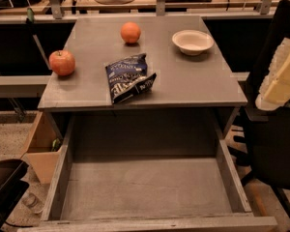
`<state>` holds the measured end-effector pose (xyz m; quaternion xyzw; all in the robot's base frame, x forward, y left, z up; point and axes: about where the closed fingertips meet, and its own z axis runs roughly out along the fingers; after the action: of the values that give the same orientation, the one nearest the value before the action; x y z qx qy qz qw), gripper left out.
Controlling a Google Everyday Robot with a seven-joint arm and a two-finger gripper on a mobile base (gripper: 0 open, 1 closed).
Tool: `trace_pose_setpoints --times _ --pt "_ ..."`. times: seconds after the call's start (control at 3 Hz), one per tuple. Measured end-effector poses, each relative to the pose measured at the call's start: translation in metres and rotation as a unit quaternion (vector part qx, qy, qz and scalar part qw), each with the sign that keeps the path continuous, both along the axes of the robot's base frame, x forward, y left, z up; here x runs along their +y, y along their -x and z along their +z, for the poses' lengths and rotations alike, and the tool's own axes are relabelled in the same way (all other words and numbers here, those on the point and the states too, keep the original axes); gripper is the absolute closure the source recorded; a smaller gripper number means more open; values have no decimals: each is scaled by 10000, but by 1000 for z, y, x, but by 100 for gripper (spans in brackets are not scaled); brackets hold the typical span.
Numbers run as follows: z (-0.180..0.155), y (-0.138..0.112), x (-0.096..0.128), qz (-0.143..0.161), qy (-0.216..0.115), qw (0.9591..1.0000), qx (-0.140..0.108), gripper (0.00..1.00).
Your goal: Place orange into top drawer
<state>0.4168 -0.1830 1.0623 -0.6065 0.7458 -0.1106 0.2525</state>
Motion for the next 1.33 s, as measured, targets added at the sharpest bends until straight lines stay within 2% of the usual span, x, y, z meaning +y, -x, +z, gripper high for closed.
trace_pose_setpoints --times 0.33,0.67,1.0,1.33 --pt "6 1 4 33 -5 10000 -87 0" --pt "7 -31 12 124 -366 9987 -341 0" --pt "3 -97 30 101 -1208 9905 -646 0" --pt "1 -158 44 -161 -1755 9811 -799 0"
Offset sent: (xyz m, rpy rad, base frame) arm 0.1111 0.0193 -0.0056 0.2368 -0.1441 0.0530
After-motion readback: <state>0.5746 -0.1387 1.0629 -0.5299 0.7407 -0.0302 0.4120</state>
